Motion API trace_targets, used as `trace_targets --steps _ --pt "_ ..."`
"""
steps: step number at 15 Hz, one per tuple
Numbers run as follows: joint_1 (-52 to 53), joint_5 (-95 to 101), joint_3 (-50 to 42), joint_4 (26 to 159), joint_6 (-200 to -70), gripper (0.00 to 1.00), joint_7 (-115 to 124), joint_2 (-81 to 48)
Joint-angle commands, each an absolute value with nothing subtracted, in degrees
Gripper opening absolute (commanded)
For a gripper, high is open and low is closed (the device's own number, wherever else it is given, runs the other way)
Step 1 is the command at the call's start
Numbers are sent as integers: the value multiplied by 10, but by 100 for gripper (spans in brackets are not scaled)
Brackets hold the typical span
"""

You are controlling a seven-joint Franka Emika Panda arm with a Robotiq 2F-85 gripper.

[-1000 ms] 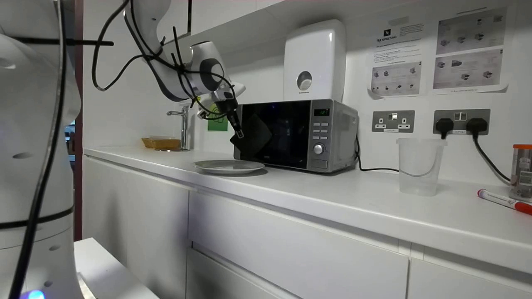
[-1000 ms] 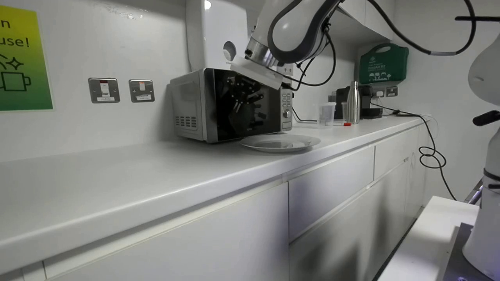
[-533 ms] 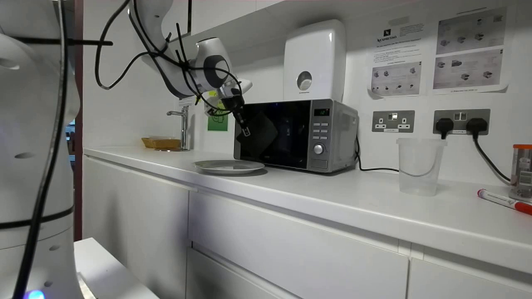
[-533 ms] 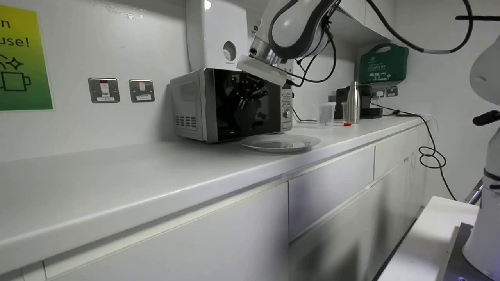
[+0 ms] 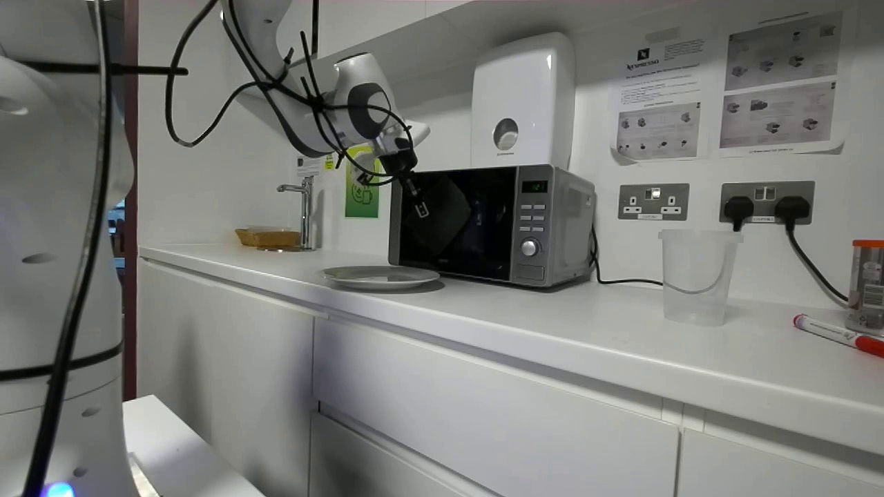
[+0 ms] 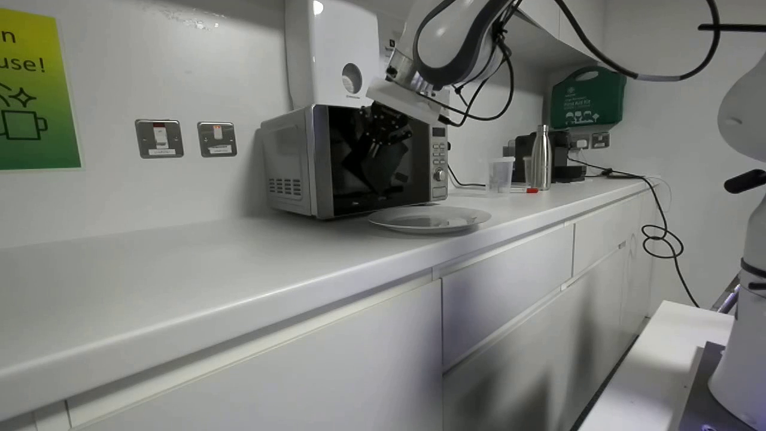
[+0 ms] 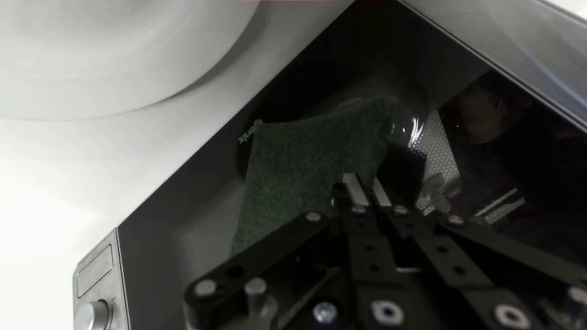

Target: Pick up the cloth from the counter and use it to wipe the microwave door

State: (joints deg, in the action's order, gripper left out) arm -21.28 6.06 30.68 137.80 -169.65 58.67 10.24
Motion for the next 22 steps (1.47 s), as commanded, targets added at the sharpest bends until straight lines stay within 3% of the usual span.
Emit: trace_targets --steps 1,22 --pt "-234 86 300 1374 -1710 1 582 110" --pt "-367 138 291 1363 -1719 1 588 114"
